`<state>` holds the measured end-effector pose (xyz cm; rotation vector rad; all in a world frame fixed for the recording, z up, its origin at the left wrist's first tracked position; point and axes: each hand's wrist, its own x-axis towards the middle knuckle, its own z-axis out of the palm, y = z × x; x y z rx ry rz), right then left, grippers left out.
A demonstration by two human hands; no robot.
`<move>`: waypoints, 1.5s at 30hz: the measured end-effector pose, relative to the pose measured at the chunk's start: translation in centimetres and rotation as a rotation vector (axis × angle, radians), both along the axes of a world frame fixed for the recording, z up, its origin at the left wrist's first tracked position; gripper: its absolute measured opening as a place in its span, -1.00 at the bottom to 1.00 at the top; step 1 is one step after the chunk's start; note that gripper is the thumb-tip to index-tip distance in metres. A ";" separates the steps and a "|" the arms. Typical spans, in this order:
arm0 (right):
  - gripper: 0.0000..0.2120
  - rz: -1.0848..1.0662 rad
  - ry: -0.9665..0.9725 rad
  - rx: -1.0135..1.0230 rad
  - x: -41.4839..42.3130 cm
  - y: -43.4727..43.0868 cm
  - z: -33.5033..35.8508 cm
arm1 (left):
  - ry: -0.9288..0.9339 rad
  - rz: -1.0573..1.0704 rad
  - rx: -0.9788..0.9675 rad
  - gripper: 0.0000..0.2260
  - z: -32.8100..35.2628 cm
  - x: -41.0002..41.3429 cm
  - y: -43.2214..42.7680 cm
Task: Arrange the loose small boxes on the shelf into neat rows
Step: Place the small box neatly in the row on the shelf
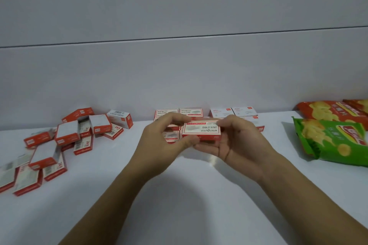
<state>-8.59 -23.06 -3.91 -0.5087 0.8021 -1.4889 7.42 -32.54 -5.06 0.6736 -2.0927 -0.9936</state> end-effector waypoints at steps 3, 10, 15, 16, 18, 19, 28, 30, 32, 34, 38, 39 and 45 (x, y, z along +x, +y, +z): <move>-0.66 -0.059 0.037 0.047 0.0 -0.2 -0.1 | 0.018 0.025 0.050 -0.67 0.2 0.0 0.1; -0.70 -0.191 0.570 0.100 0.3 0.0 -0.1 | 0.008 0.019 0.104 -0.59 0.4 0.1 -0.1; -0.82 -0.063 0.740 0.103 -0.3 0.4 0.1 | 0.006 -0.136 0.161 -0.63 0.5 0.5 -0.3; -0.81 0.016 0.732 0.101 -0.4 0.6 0.2 | 0.009 -0.160 0.166 -0.64 0.5 0.5 -0.4; -0.79 0.119 0.683 0.100 -0.4 0.8 0.4 | 0.015 -0.184 0.180 -0.69 0.5 0.4 -0.3; -0.78 0.113 0.654 0.101 -0.3 0.8 0.4 | 0.018 -0.180 0.180 -0.71 0.4 0.3 -0.2; -0.75 -0.183 0.331 0.119 0.2 -0.1 -0.8 | -0.164 0.015 -0.336 -0.51 -1.4 -0.2 -0.3; -0.76 -0.188 0.312 0.126 0.4 -0.2 -1.0 | -0.161 0.058 -0.415 -0.54 -1.7 -0.3 -0.4; -0.76 -0.199 0.377 0.139 0.7 -0.3 -1.1 | -0.152 0.087 -0.442 -0.59 -1.7 -0.3 -0.5; -0.68 -0.280 0.586 0.125 0.8 -0.4 -1.3 | -0.170 0.090 -0.428 -0.60 -1.7 -0.2 -1.0; -0.54 -0.416 1.312 -0.057 0.4 -0.3 -1.7 | -0.247 0.098 -0.377 -0.57 -1.6 0.2 -2.0; -0.57 -0.426 1.431 -0.103 0.3 -0.3 -2.0 | -0.260 0.089 -0.372 -0.57 -1.7 0.4 -2.2; -0.64 -0.419 1.742 -0.189 -0.5 -1.0 -3.1 | -0.335 0.048 -0.307 -0.52 -1.9 0.5 -2.5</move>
